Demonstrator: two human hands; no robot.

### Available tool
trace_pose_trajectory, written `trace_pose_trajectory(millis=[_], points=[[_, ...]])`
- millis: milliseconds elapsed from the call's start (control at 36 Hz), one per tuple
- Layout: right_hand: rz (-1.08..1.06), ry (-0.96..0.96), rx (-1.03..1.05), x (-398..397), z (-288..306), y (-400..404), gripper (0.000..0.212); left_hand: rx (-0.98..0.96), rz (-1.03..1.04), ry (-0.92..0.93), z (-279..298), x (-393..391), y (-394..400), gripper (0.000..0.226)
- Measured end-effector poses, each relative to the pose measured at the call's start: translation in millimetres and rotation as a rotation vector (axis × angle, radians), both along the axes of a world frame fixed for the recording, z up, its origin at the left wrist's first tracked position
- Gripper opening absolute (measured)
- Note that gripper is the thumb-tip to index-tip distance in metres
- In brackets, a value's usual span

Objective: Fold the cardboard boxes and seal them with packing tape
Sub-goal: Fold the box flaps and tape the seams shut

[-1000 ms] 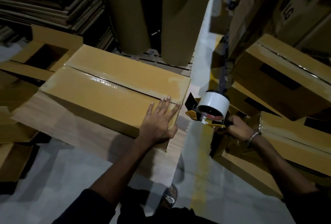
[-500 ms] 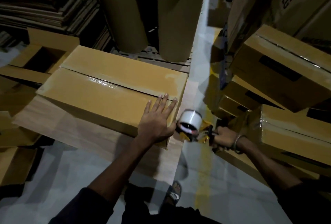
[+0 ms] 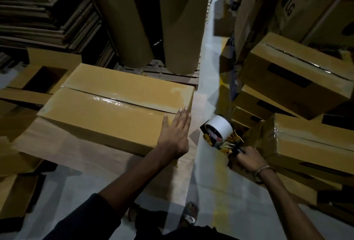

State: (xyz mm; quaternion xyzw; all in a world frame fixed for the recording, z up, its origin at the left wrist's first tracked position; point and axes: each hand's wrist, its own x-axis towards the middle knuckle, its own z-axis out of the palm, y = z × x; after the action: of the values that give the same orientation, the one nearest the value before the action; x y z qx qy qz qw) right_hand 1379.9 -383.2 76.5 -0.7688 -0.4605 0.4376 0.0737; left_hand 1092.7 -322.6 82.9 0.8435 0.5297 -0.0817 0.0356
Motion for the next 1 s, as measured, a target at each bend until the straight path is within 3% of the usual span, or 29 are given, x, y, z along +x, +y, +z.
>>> trace_pose_trajectory(millis=[167,361,556,667,750,833,917,1000], points=[[-0.242,0.211,0.025,-18,-6,-7,0.023,0.027,0.055,0.035,-5,7,-2,0.080],[-0.355,0.333,0.041,-44,4,-15,0.019,-0.013,-0.012,-0.016,1,0,0,0.080],[-0.407,0.504,0.032,-70,45,9,0.015,-0.060,-0.091,-0.394,4,-24,5,0.086],[-0.443,0.596,0.066,-80,66,30,0.012,-0.118,0.133,-0.863,26,-29,14,0.045],[-0.469,0.655,0.106,-90,82,42,0.013,-0.315,0.459,-1.225,49,-25,24,0.039],[-0.447,0.701,0.125,-101,98,46,0.012,-0.828,0.780,-1.454,72,-20,48,0.064],[-0.392,0.703,0.158,-109,106,50,0.013,-1.310,0.889,-1.592,89,-20,75,0.087],[-0.373,0.653,0.198,-119,107,54,0.014,-1.447,0.875,-1.663,99,-24,101,0.074]])
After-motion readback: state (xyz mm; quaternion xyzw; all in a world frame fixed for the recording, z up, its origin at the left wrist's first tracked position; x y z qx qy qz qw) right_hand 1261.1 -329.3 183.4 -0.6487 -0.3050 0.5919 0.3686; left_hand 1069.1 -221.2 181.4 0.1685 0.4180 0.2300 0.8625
